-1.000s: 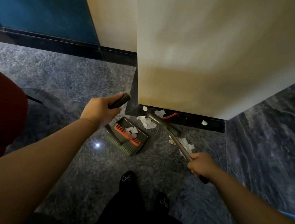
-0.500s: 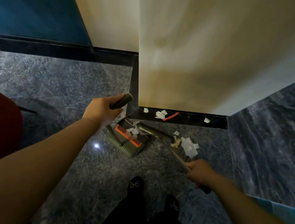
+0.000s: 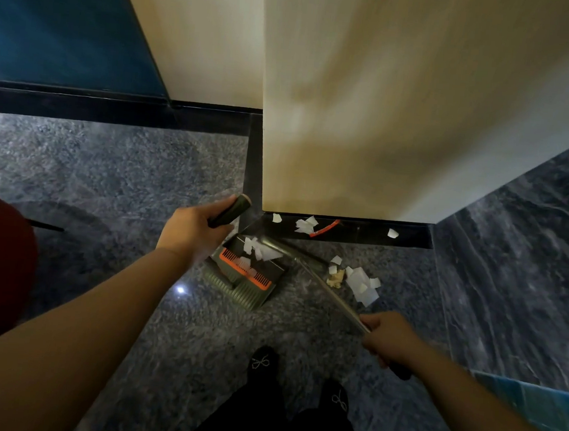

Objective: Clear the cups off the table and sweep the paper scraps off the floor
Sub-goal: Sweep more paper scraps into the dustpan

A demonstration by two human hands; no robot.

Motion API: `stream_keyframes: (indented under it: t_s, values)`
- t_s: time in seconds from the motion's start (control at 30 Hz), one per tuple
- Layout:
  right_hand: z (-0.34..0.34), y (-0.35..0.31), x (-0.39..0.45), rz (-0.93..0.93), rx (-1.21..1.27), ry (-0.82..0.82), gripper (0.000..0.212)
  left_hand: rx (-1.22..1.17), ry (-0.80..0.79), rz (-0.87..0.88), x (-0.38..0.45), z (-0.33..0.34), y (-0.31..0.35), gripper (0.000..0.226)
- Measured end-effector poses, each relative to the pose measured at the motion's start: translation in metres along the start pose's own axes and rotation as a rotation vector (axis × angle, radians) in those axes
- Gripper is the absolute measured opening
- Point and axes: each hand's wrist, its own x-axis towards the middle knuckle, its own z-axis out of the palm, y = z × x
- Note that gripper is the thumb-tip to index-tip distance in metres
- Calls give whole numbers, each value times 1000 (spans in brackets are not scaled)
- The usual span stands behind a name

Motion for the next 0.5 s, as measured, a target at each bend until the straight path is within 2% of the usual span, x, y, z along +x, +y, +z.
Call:
stream_keyframes:
  t_s: [0.13, 0.5]
  values:
    - [-3, -6, 3, -4, 15, 34, 24, 16, -2, 16, -2, -1, 1, 53]
    - [-42, -8, -21, 53, 155, -63, 39, 6, -1, -13, 8, -2, 6, 52]
